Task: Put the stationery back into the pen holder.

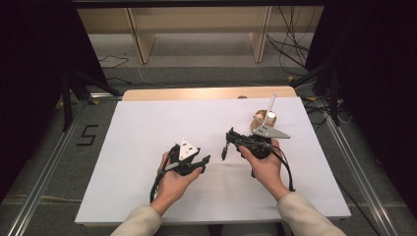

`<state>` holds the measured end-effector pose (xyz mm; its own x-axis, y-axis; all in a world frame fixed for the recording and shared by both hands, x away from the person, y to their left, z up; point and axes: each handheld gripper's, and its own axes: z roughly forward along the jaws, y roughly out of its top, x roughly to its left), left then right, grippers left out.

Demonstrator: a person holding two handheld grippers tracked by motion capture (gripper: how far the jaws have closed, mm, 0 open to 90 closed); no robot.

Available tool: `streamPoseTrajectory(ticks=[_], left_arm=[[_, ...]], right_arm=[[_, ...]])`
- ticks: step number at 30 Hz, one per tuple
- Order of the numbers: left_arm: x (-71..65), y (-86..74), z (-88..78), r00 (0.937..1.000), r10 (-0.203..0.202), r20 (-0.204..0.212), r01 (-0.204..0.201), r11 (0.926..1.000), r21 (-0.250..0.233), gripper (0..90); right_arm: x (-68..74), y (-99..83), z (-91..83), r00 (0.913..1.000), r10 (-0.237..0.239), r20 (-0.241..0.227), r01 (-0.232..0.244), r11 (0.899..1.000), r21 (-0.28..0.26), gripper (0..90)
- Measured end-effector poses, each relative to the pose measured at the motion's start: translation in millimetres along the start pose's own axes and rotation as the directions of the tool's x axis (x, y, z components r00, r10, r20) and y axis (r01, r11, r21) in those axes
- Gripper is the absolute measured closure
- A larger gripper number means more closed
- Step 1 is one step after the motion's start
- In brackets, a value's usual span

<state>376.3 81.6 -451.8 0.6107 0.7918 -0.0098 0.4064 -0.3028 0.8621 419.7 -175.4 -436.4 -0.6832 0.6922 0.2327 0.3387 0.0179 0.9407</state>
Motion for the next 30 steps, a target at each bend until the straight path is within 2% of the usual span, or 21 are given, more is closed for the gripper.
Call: streamPoseTrajectory(ticks=[6, 13, 24, 30], left_arm=[[11.6, -10.0, -9.1, 0.9996, -0.017, -0.022, 0.017, 0.9996, 0.024, 46.7], [26.1, -17.2, -20.7, 0.9972, -0.048, -0.058, 0.049, 0.9986, 0.018, 43.3], [43.5, -30.8, -37.6, 0.9922, -0.073, -0.102, 0.077, 0.9963, 0.037, 40.6], [49.8, -34.4, -42.9, 0.9896, -0.085, -0.116, 0.089, 0.9955, 0.033, 40.6]], right_arm=[[-13.2, 4.4, -10.6, 0.9989, -0.001, 0.047, 0.001, 1.000, -0.019, 80.4], [-27.6, 7.7, -22.6, 0.9952, 0.011, 0.097, -0.007, 0.999, -0.035, 80.4], [-41.3, 11.9, -34.0, 0.9869, 0.004, 0.161, 0.003, 0.999, -0.039, 80.4], [-46.7, 14.1, -38.7, 0.9824, 0.001, 0.187, 0.007, 0.999, -0.042, 80.4]])
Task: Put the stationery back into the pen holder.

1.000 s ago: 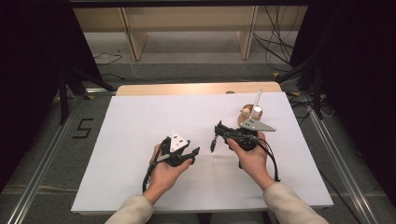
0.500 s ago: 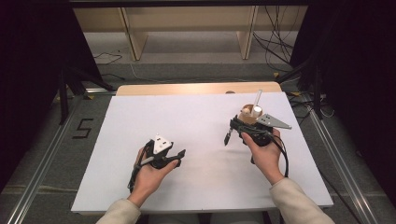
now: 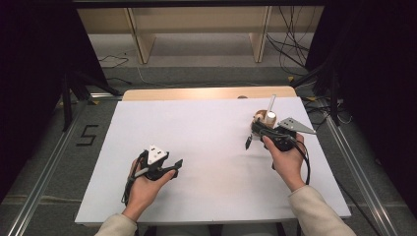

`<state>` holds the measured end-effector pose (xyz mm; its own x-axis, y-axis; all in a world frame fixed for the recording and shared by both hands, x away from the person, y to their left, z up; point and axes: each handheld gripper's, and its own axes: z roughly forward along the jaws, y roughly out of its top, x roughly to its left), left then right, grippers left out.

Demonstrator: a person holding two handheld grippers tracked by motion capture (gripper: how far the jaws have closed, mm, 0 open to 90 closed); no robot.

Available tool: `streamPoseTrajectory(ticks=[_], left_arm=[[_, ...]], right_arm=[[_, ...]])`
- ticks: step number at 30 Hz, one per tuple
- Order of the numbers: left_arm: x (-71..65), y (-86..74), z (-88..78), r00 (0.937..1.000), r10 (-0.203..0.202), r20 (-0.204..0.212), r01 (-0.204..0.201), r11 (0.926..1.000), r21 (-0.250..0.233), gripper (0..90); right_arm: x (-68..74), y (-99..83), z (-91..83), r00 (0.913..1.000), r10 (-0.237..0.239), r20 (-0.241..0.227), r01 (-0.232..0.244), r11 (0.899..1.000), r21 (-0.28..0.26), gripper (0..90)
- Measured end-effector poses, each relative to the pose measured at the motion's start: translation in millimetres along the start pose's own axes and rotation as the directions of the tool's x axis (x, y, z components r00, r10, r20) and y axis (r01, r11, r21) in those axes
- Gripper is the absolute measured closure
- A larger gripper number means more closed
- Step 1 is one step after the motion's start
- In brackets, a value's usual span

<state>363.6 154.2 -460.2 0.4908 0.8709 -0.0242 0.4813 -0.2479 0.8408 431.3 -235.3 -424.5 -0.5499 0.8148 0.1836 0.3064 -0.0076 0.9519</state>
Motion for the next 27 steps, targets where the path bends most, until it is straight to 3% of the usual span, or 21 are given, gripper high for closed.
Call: streamPoseTrajectory(ticks=[27], left_arm=[[7.8, -5.2, -1.2, 0.9999, -0.004, -0.016, 0.004, 0.9998, 0.017, 40.1]], right_arm=[[-32.5, 15.4, -14.4, 0.9917, -0.004, 0.128, 0.009, 0.999, -0.041, 80.3]])
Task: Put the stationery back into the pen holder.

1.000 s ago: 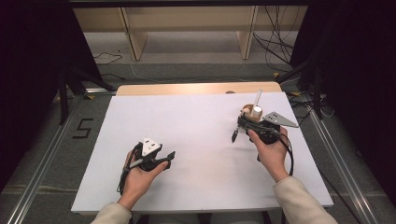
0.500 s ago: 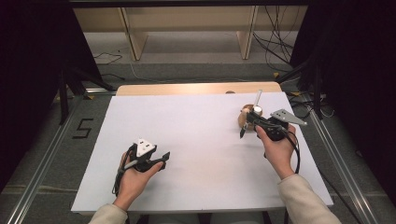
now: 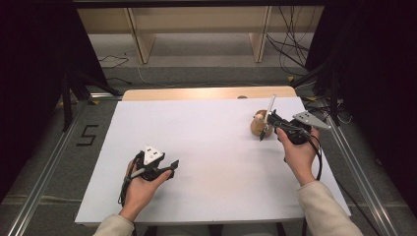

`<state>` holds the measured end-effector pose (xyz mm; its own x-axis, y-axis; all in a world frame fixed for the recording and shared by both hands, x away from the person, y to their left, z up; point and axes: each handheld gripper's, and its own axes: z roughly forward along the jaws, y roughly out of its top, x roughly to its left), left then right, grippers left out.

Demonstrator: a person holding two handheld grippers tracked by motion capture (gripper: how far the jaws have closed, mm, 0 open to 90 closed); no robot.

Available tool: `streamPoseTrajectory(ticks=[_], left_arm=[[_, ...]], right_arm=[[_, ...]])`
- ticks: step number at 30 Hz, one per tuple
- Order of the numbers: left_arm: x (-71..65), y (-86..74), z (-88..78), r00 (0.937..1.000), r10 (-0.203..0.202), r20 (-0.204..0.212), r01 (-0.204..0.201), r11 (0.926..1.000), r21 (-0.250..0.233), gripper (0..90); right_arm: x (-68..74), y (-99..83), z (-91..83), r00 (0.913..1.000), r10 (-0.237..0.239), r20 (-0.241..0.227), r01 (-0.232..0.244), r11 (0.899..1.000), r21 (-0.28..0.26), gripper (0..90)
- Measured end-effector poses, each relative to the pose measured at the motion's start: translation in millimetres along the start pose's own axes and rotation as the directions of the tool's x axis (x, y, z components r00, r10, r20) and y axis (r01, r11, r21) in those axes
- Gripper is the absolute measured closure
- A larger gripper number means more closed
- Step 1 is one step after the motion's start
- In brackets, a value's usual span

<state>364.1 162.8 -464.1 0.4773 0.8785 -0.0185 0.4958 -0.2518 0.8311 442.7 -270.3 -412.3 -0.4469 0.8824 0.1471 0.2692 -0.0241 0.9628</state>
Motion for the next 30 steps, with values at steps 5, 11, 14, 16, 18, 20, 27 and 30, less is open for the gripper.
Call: streamPoseTrajectory(ticks=[5, 11, 14, 16, 18, 20, 27, 30], left_arm=[[-0.9, 0.3, 1.2, 1.0000, -0.004, 0.002, 0.004, 1.0000, -0.001, 40.1], [-0.8, 0.4, 1.8, 1.0000, -0.001, 0.004, 0.001, 1.0000, 0.000, 40.0], [-1.0, 0.3, 2.1, 1.0000, 0.000, 0.005, 0.000, 1.0000, 0.001, 40.0], [-1.3, 0.3, 2.3, 1.0000, -0.001, 0.007, 0.001, 1.0000, 0.001, 40.1], [-1.4, 0.6, 2.3, 1.0000, 0.000, 0.006, 0.000, 1.0000, 0.004, 40.1], [-1.4, 0.5, 2.4, 1.0000, 0.000, 0.005, 0.000, 1.0000, 0.000, 40.1], [-1.0, 0.3, 2.8, 1.0000, -0.004, 0.001, 0.004, 1.0000, 0.001, 40.1], [-1.2, 0.0, 3.2, 1.0000, 0.001, 0.002, -0.001, 1.0000, 0.005, 40.0]], right_arm=[[-4.0, 3.9, 1.0, 0.9999, 0.001, 0.012, -0.001, 1.000, -0.010, 80.3], [-5.7, 8.2, 4.5, 0.9996, -0.012, 0.024, 0.013, 1.000, -0.017, 80.3], [-7.0, 9.8, 5.4, 0.9994, -0.016, 0.029, 0.016, 1.000, -0.020, 80.3], [-7.8, 10.8, 5.6, 0.9994, -0.009, 0.033, 0.009, 1.000, -0.018, 80.3], [-8.4, 11.4, 6.2, 0.9994, -0.009, 0.034, 0.010, 1.000, -0.020, 80.3], [-8.6, 12.0, 6.8, 0.9994, -0.007, 0.035, 0.008, 1.000, -0.019, 80.3], [-10.6, 15.5, 7.8, 0.9991, -0.004, 0.042, 0.005, 1.000, -0.027, 80.3], [-10.8, 17.4, 8.2, 0.9990, -0.008, 0.044, 0.009, 1.000, -0.030, 80.3]])
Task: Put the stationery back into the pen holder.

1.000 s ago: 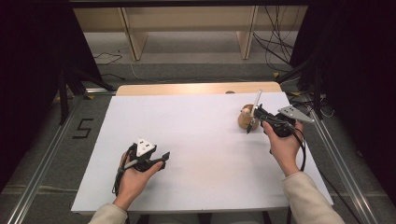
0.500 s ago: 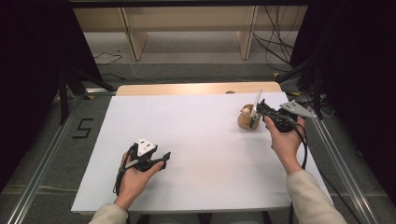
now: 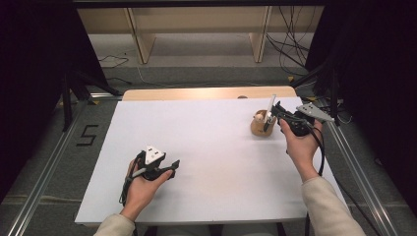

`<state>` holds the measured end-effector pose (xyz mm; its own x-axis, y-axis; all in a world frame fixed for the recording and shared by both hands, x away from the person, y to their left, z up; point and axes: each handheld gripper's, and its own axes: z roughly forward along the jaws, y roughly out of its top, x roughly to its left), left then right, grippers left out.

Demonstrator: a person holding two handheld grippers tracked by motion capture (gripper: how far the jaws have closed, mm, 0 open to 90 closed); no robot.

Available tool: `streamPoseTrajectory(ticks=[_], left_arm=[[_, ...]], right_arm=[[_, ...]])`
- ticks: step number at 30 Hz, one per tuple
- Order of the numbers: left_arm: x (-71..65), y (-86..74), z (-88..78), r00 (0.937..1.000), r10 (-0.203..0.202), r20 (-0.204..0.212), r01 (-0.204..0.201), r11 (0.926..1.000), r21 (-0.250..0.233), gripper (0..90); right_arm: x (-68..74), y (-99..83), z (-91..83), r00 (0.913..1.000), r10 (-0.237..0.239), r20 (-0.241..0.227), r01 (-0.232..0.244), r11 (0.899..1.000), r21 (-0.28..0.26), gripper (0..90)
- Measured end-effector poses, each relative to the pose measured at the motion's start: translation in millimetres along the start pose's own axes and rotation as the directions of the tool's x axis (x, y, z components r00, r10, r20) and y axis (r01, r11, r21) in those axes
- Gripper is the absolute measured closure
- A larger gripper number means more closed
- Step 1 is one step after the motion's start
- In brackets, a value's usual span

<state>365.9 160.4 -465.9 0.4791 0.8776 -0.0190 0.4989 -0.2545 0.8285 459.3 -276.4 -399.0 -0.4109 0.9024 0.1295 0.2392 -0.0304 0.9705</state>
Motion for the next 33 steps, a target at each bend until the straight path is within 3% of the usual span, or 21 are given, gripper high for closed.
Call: streamPoseTrajectory(ticks=[33], left_arm=[[0.1, 0.2, -0.4, 1.0000, -0.002, 0.000, 0.002, 1.0000, -0.001, 39.9]], right_arm=[[-2.2, 7.6, 6.0, 0.9998, 0.005, 0.020, -0.004, 1.000, -0.023, 80.3]])
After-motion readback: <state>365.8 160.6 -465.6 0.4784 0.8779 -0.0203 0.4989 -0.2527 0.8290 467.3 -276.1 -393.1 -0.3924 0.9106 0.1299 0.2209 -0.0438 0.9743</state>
